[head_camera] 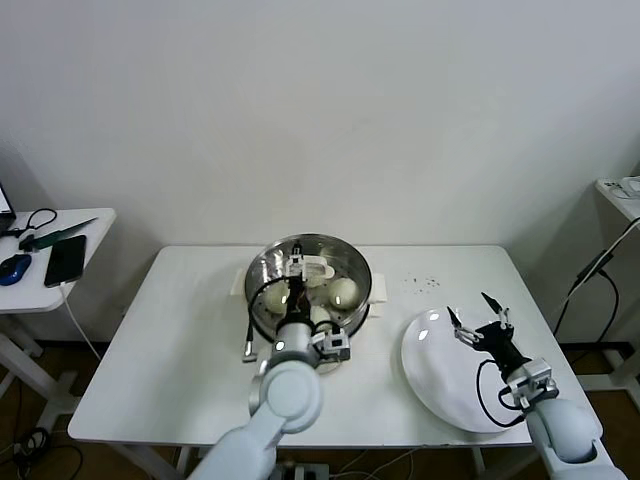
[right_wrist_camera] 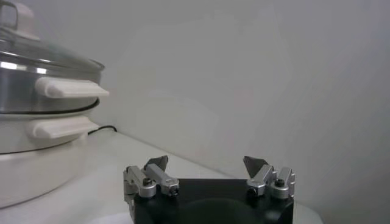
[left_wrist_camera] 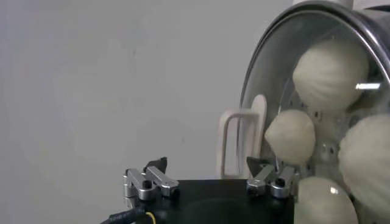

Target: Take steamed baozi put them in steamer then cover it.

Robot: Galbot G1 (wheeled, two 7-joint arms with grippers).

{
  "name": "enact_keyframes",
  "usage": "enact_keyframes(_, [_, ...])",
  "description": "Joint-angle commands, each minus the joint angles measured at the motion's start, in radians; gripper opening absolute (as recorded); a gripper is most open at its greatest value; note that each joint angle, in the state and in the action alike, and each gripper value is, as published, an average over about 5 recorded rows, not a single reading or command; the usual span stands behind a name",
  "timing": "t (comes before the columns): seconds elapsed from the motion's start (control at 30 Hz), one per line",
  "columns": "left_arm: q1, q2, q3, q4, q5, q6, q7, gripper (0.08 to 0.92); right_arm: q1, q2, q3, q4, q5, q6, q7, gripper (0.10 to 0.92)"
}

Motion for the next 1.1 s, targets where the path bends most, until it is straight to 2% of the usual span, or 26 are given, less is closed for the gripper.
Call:
enact_keyframes(0.03, [0.129,0.082,-0.07,-0.207,-0.07,0.03,-0.054,0.821,0.0,0.003,-0.002,0.021,-0.003,-0.055,0.008,0.823])
enact_keyframes(0.17, [0.197,0.106,-0.149,-0.257,-0.188,-0.012,-0.172,0.822,-0.002,0.004,-0.001,0.03,0.011,-0.065,0.014,0.823])
enact_keyframes(0.37, [0.289,0.116,-0.326,-0.268,-0.635,-0.156,-0.473,0.823,-0.012,0.013,0.004,0.034,0.017,-0.059,0.02,0.823])
enact_keyframes(0.63, [0.424,0.073,-0.589,-0.212,-1.141,-0.451,-0.642,0.823,-0.037,0.021,0.018,0.048,0.02,-0.043,0.016,0.823])
enact_keyframes(0.73, [0.469,0.046,-0.665,-0.172,-1.291,-0.559,-0.658,0.823,-0.048,0.027,0.024,0.054,0.022,-0.033,0.015,0.823])
enact_keyframes(0.87, [0.517,0.025,-0.733,-0.109,-1.448,-0.692,-0.611,0.823,-0.061,0.033,0.03,0.057,0.021,-0.023,0.009,0.823])
enact_keyframes(1.1, [0.577,0.011,-0.758,-0.013,-1.609,-0.783,-0.535,0.823,-0.076,0.054,0.039,0.059,0.02,-0.012,0.009,0.823])
